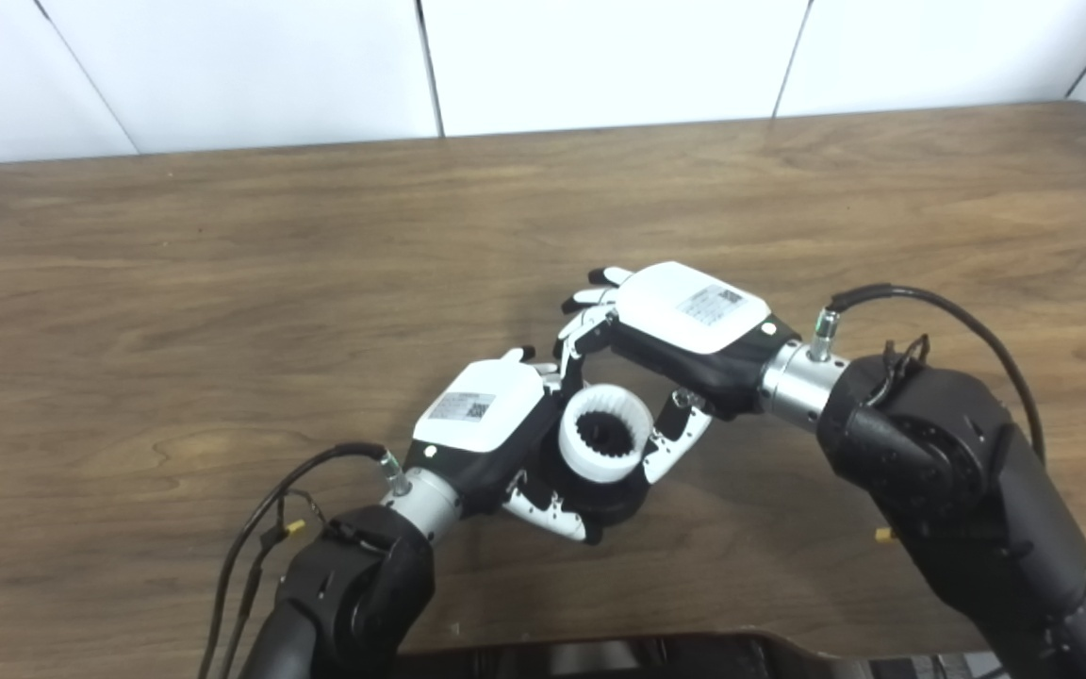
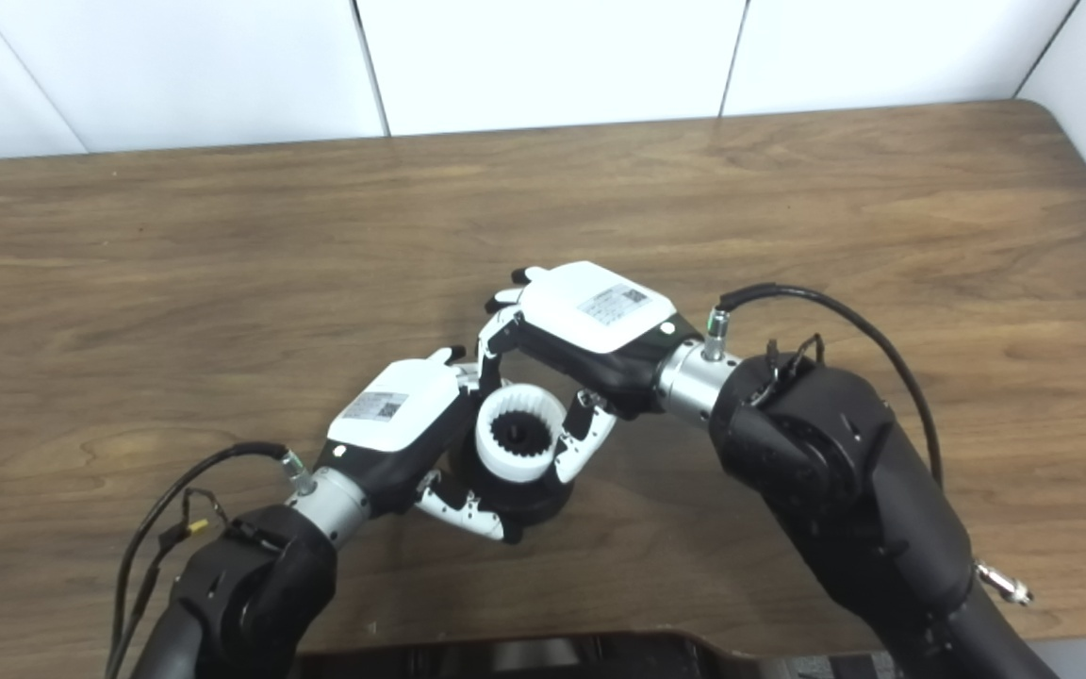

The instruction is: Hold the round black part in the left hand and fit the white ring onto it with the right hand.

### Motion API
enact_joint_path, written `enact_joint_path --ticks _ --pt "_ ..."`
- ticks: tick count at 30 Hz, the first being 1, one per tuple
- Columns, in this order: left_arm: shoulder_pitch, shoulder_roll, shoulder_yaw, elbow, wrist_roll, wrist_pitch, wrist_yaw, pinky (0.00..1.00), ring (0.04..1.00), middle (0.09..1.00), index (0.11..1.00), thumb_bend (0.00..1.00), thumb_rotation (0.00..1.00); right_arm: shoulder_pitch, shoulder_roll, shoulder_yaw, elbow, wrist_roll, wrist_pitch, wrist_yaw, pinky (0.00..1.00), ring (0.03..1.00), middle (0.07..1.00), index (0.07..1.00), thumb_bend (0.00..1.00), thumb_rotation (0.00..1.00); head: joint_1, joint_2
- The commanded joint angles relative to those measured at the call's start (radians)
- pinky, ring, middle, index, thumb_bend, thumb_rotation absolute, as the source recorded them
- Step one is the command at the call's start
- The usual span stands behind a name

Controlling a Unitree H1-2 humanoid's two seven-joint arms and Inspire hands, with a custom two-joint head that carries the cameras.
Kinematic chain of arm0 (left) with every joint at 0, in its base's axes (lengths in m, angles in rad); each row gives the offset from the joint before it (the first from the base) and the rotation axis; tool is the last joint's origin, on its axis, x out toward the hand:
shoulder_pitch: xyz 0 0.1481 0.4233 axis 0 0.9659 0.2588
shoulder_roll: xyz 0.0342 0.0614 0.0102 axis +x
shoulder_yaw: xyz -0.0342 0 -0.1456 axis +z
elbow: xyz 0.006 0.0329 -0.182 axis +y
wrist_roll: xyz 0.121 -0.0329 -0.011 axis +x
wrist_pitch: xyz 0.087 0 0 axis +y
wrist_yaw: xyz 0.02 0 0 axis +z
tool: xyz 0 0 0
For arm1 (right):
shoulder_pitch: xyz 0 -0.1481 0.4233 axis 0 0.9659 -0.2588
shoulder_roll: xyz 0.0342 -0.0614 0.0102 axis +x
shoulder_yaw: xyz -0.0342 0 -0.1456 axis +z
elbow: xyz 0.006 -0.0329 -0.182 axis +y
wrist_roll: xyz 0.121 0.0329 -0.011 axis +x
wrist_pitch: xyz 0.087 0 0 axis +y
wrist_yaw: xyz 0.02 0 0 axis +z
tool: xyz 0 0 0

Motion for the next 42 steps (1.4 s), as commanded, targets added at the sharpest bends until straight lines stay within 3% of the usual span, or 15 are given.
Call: enact_joint_path --ticks 1,22,34,42 --pt "-0.014 -0.001 -0.002 0.005 0.011 -0.001 -0.003 1.0 0.882 0.772 0.48 0.52 0.05 -0.013 0.0 -0.002 -0.014 -0.005 -0.025 -0.015 1.0 0.908 0.773 0.481 0.53 0.14 -0.001 0.002" --pt "-0.015 0.001 0.0 -0.005 0.011 0.008 -0.004 0.99 0.881 0.773 0.48 0.52 0.05 0.009 -0.003 0.014 -0.005 -0.004 -0.033 -0.029 1.0 0.901 0.772 0.481 0.53 0.14 -0.014 0.013" --pt "-0.016 0.001 0.002 -0.011 0.007 0.014 -0.011 1.0 0.884 0.777 0.48 0.52 0.05 0.029 -0.011 0.052 0.045 -0.069 -0.096 -0.057 1.0 0.904 0.776 0.482 0.53 0.14 -0.015 0.017" --pt "-0.015 0.001 0.0 -0.016 0.01 0.012 -0.013 1.0 0.888 0.776 0.48 0.52 0.05 0.036 -0.012 0.043 0.076 -0.061 -0.096 -0.071 1.0 0.904 0.775 0.482 0.53 0.14 -0.013 0.019"
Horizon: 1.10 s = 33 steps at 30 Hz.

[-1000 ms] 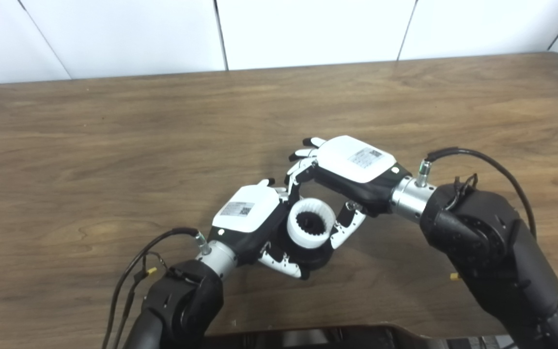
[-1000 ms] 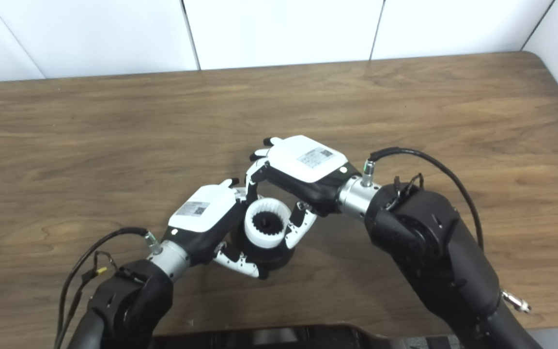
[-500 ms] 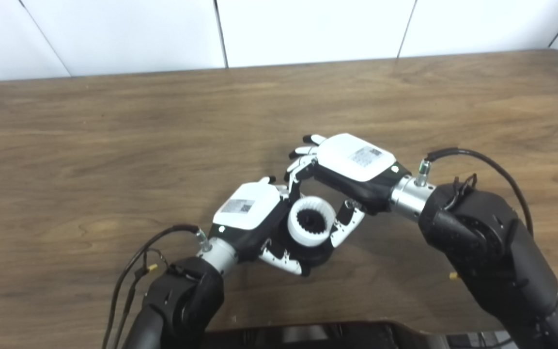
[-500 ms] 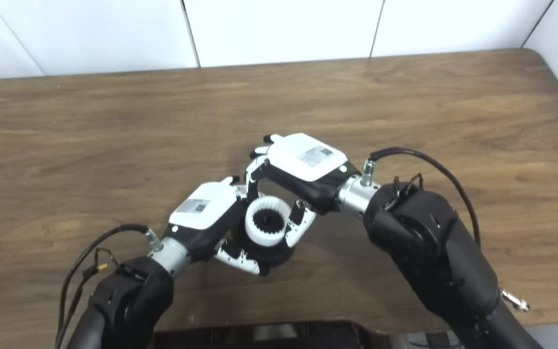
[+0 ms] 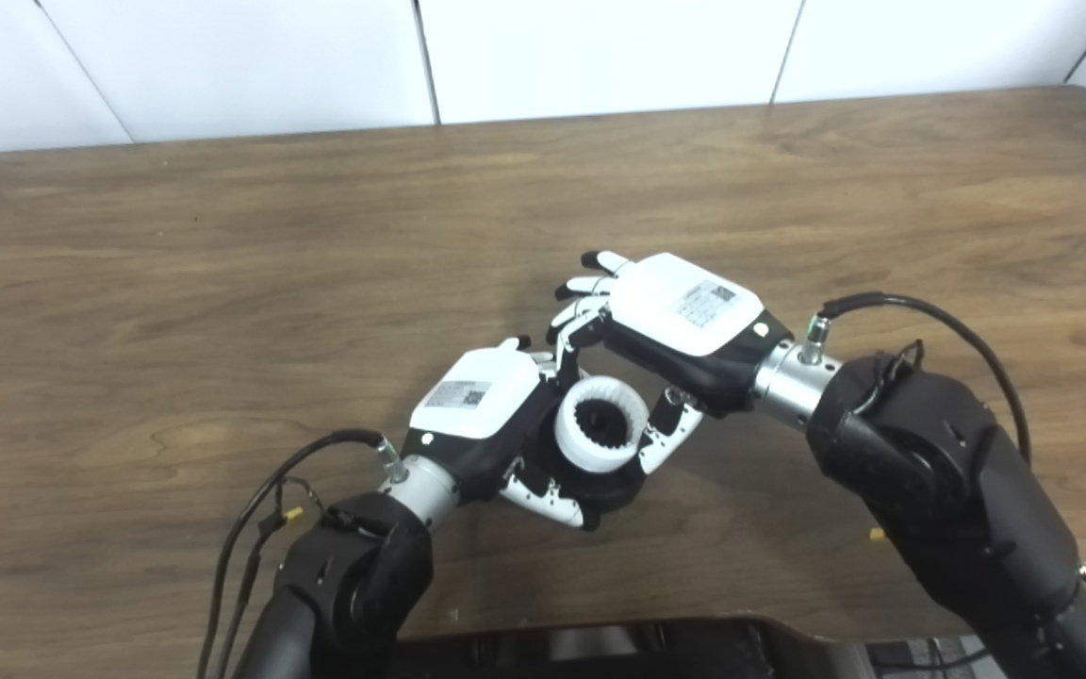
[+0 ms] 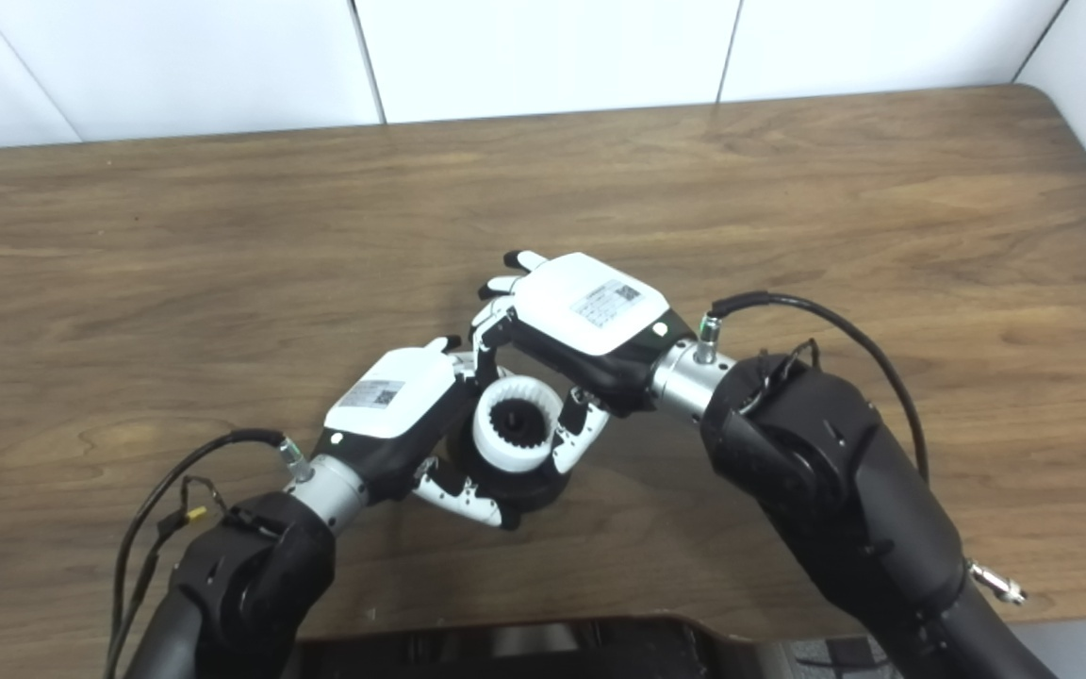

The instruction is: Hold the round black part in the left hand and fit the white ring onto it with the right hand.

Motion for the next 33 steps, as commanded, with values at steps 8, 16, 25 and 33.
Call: enact_joint_path --ticks 8,16,25,33 --pt "-0.016 0.001 -0.003 -0.018 0.032 -0.006 -0.001 1.0 0.877 0.767 0.48 0.53 0.05 0.001 -0.017 0.015 0.052 -0.008 -0.015 0.027 1.0 0.906 0.771 0.483 0.53 0.14 0.004 0.006" --pt "-0.016 -0.014 -0.006 -0.021 0.147 0.004 0.011 0.97 0.866 0.759 0.481 0.53 0.07 -0.001 -0.021 0.012 0.054 -0.003 -0.008 0.033 1.0 0.907 0.771 0.483 0.53 0.14 0.006 0.005" --pt "-0.02 -0.046 0.01 -0.036 0.246 0.023 -0.057 0.96 0.862 0.785 0.6 0.86 0.27 -0.003 -0.023 0.013 0.057 -0.003 -0.015 0.029 1.0 0.911 0.775 0.483 0.53 0.14 0.01 0.002" --pt "-0.023 -0.061 0.024 -0.046 0.276 0.016 -0.12 0.94 0.849 0.792 0.701 0.99 0.36 -0.006 -0.024 0.011 0.06 -0.001 -0.019 0.021 1.0 0.914 0.774 0.483 0.53 0.14 0.012 0.001"
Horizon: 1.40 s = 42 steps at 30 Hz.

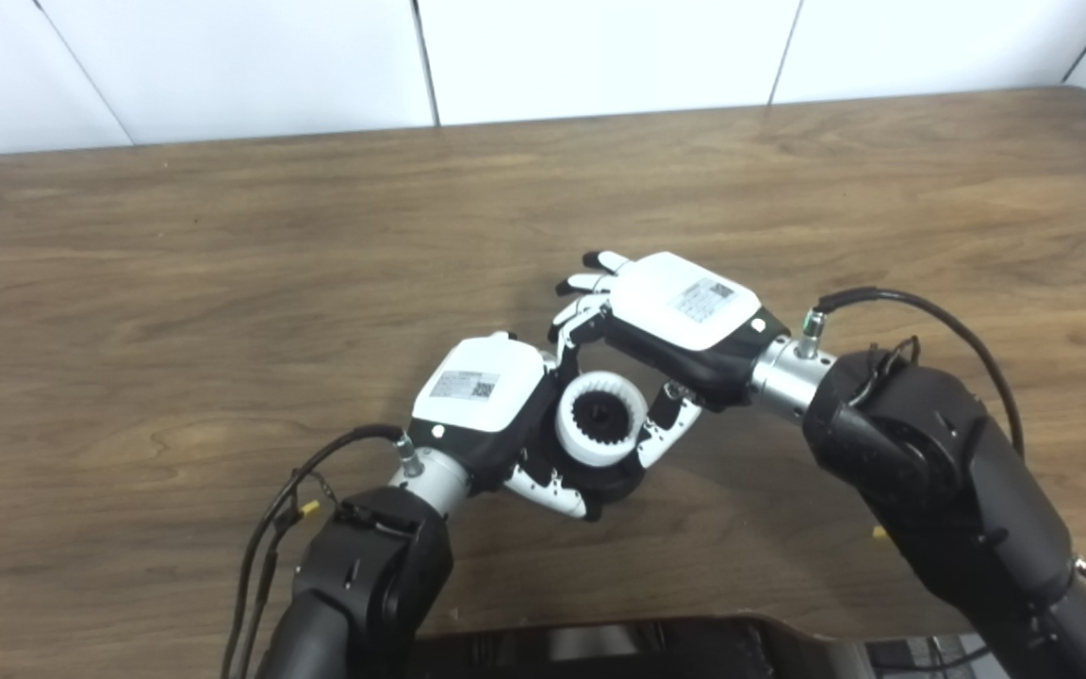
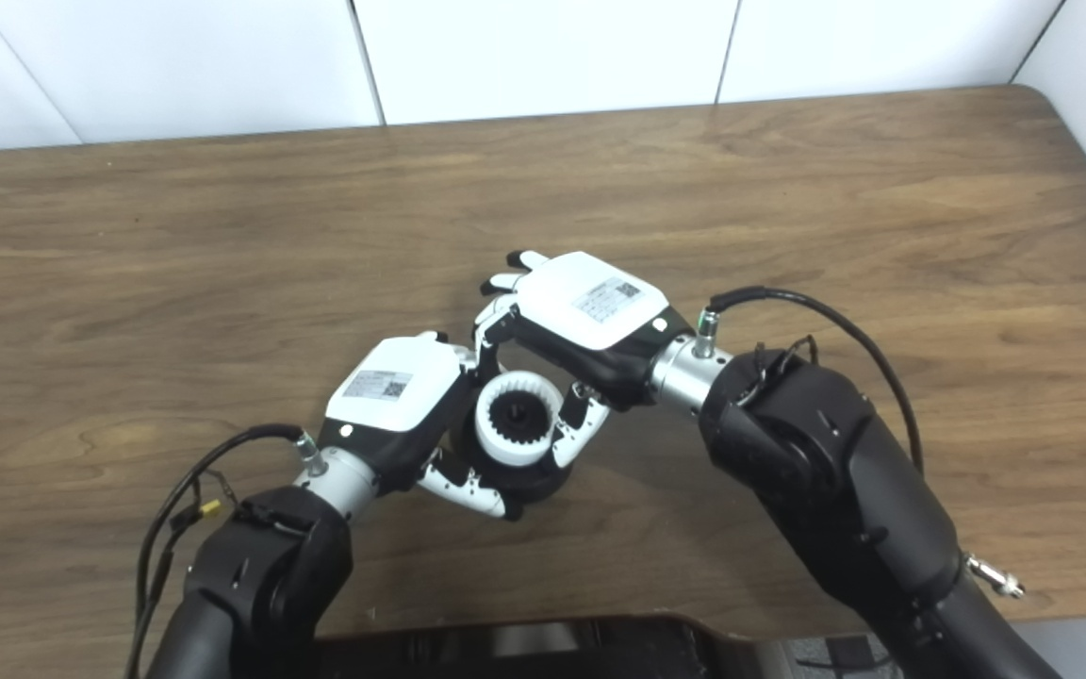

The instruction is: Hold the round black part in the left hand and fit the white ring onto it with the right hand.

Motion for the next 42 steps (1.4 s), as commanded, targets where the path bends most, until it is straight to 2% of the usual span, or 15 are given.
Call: enact_joint_path --ticks 1,6,12,15,17,18,19,20,21,25,31,38,42 --pt "-0.021 0.0 0.018 -0.018 0.032 0.006 -0.03 0.94 0.854 0.796 0.711 1.0 0.36 -0.001 -0.02 0.01 0.023 -0.01 -0.007 0.037 1.0 0.914 0.774 0.483 0.53 0.14 -0.001 0.0" --pt "-0.045 -0.005 0.049 -0.042 0.031 0.028 -0.169 0.97 0.913 0.859 0.796 1.0 0.44 -0.01 -0.019 0.008 0.022 -0.01 0.002 0.05 1.0 0.913 0.776 0.483 0.53 0.14 0.004 0.0" --pt "-0.068 -0.012 0.099 -0.076 0.07 0.037 -0.291 0.99 0.938 0.885 0.84 1.0 0.51 -0.013 -0.012 0.001 0.022 -0.004 0.007 0.053 1.0 0.907 0.776 0.483 0.53 0.14 0.008 -0.001" --pt "-0.072 -0.023 0.124 -0.083 0.109 0.035 -0.335 1.0 0.955 0.901 0.854 1.0 0.49 -0.011 -0.009 -0.007 0.024 0.006 0.013 0.046 0.99 0.906 0.772 0.487 0.53 0.14 0.011 -0.002" --pt "-0.072 -0.031 0.138 -0.083 0.127 0.03 -0.345 1.0 0.953 0.901 0.851 1.0 0.49 -0.011 -0.008 -0.01 0.022 0.009 0.026 0.052 0.99 0.907 0.776 0.491 0.52 0.15 0.015 -0.003" --pt "-0.073 -0.032 0.145 -0.084 0.132 0.027 -0.35 1.0 0.95 0.9 0.85 1.0 0.48 -0.011 -0.007 -0.013 0.02 0.008 0.037 0.057 0.98 0.909 0.781 0.566 0.74 0.2 0.015 -0.003" --pt "-0.073 -0.033 0.149 -0.085 0.138 0.022 -0.352 1.0 0.949 0.901 0.85 1.0 0.49 -0.011 -0.006 -0.015 0.019 0.008 0.048 0.063 0.98 0.915 0.791 0.622 0.87 0.26 0.015 -0.003" --pt "-0.073 -0.034 0.152 -0.087 0.143 0.018 -0.352 1.0 0.946 0.899 0.848 1.0 0.5 -0.012 -0.005 -0.017 0.017 0.007 0.057 0.07 0.99 0.926 0.806 0.67 0.95 0.3 0.016 -0.004" --pt "-0.072 -0.036 0.155 -0.088 0.146 0.014 -0.353 1.0 0.943 0.898 0.846 1.0 0.51 -0.012 -0.005 -0.018 0.016 0.006 0.063 0.074 0.99 0.935 0.819 0.697 0.97 0.34 0.016 -0.004" --pt "-0.071 -0.044 0.164 -0.091 0.158 0.01 -0.362 1.0 0.947 0.898 0.839 1.0 0.5 -0.018 -0.005 -0.024 0.016 0.004 0.078 0.085 1.0 0.964 0.863 0.764 1.0 0.42 0.021 -0.005" --pt "-0.077 -0.061 0.188 -0.092 0.189 0.008 -0.404 1.0 0.961 0.911 0.845 1.0 0.49 -0.032 0.011 -0.055 0.023 0.04 0.101 0.063 1.0 0.994 0.911 0.834 1.0 0.43 0.021 -0.007" --pt "-0.084 -0.069 0.225 -0.094 0.162 0.003 -0.394 1.0 0.948 0.911 0.838 1.0 0.47 -0.053 0.017 -0.077 0.035 0.054 0.099 0.037 0.99 1.0 0.928 0.846 1.0 0.45 0.023 -0.015" --pt "-0.094 -0.065 0.245 -0.111 0.142 0.0 -0.415 1.0 0.954 0.916 0.845 1.0 0.48 -0.059 0.021 -0.089 0.036 0.056 0.11 0.041 1.0 1.0 0.936 0.854 1.0 0.46 0.024 -0.025"
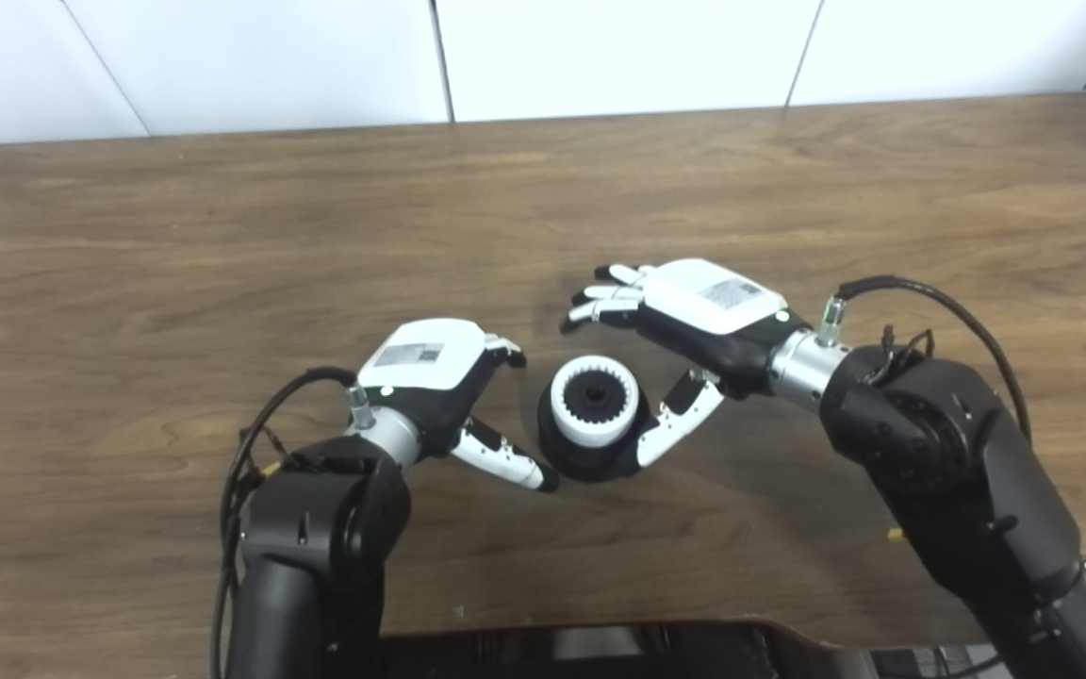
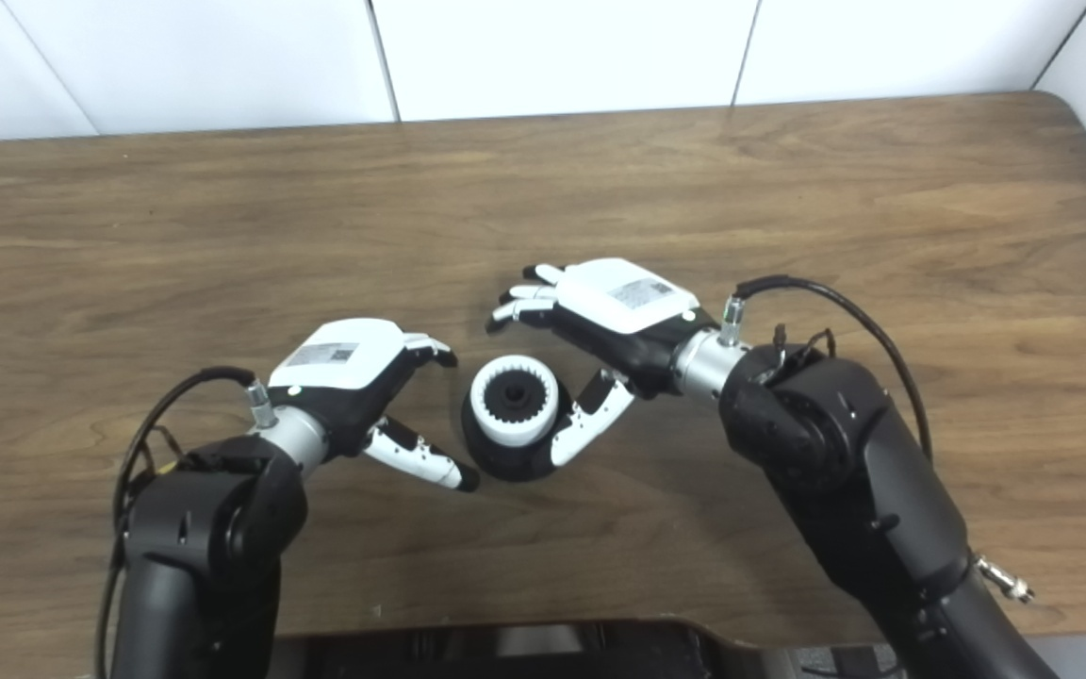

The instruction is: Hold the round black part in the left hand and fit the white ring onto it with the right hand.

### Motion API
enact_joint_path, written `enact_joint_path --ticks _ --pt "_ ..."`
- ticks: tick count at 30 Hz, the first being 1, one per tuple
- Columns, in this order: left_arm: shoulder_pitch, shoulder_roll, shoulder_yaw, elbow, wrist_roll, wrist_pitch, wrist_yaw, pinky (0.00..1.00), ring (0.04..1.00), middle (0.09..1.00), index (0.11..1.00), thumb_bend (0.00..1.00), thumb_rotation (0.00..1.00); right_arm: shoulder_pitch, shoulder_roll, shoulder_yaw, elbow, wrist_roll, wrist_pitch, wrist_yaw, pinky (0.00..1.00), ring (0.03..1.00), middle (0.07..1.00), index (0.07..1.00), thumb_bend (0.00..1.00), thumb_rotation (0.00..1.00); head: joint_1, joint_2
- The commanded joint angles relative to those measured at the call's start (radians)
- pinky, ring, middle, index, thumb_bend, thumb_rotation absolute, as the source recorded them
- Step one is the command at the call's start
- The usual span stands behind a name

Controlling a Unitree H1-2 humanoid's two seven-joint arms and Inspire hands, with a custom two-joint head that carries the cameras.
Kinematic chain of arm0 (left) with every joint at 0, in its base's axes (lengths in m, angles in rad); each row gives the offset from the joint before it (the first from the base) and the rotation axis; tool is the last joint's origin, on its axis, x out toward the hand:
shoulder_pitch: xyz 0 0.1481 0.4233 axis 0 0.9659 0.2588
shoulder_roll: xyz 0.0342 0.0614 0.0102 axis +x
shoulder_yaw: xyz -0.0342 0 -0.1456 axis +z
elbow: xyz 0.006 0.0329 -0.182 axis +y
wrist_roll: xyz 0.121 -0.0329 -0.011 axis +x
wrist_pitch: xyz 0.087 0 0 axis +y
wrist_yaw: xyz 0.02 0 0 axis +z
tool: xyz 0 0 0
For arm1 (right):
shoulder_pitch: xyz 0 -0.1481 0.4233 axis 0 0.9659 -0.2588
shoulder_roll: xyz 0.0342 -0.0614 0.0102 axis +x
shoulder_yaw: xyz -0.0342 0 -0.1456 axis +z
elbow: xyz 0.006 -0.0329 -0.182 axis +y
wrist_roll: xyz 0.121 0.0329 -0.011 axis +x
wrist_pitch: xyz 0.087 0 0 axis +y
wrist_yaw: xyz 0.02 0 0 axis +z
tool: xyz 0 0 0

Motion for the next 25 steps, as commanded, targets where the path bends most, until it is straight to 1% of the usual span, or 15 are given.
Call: enact_joint_path --ticks 1,4,9,12,14,17,21,23,25 --pt "-0.032 0.01 0.022 -0.029 0.001 0.006 -0.018 1.0 0.957 0.919 0.848 1.0 0.49 -0.038 0.005 -0.02 -0.011 0.011 0.006 -0.03 1.0 1.0 0.938 0.856 1.0 0.46 -0.001 -0.002" --pt "-0.041 0.016 0.045 -0.041 -0.013 0.006 -0.027 1.0 0.966 0.924 0.865 1.0 0.5 -0.039 0.006 -0.031 -0.008 0.018 0.004 -0.036 0.98 1.0 0.948 0.863 1.0 0.48 0.0 -0.008" --pt "-0.05 0.028 0.085 -0.056 -0.038 0.009 -0.02 1.0 0.953 0.913 0.913 1.0 0.49 -0.043 0.008 -0.051 -0.009 0.036 0.007 -0.045 0.95 1.0 0.997 0.881 1.0 0.49 0.0 -0.015" --pt "-0.056 0.039 0.107 -0.07 -0.066 0.011 -0.014 0.99 0.948 0.912 0.921 1.0 0.48 -0.05 0.007 -0.064 -0.012 0.044 0.014 -0.045 0.94 1.0 1.0 0.889 1.0 0.5 0.0 -0.02" --pt "-0.063 0.051 0.12 -0.079 -0.077 0.01 -0.021 1.0 0.953 0.921 0.928 1.0 0.49 -0.053 0.006 -0.069 -0.017 0.044 0.024 -0.04 0.94 1.0 1.0 0.894 1.0 0.5 -0.002 -0.023" --pt "-0.077 0.076 0.149 -0.094 -0.108 0.021 -0.037 1.0 0.965 0.938 0.94 1.0 0.49 -0.061 -0.002 -0.079 -0.029 0.047 0.048 -0.027 0.95 1.0 1.0 0.902 1.0 0.5 -0.002 -0.026" --pt "-0.094 0.125 0.184 -0.106 -0.15 0.023 -0.041 0.99 0.966 0.95 0.964 1.0 0.5 -0.068 -0.018 -0.095 -0.036 0.054 0.068 -0.019 0.95 1.0 1.0 0.906 1.0 0.5 0.001 -0.033" --pt "-0.099 0.149 0.194 -0.107 -0.163 0.024 -0.039 0.98 0.968 0.952 0.965 1.0 0.52 -0.069 -0.026 -0.099 -0.039 0.058 0.076 -0.019 0.95 1.0 1.0 0.904 1.0 0.49 0.0 -0.035" --pt "-0.099 0.17 0.212 -0.106 -0.194 0.035 -0.021 0.98 0.963 0.948 0.959 1.0 0.52 -0.065 -0.035 -0.111 -0.04 0.075 0.08 -0.03 0.94 1.0 1.0 0.903 1.0 0.49 -0.002 -0.04"
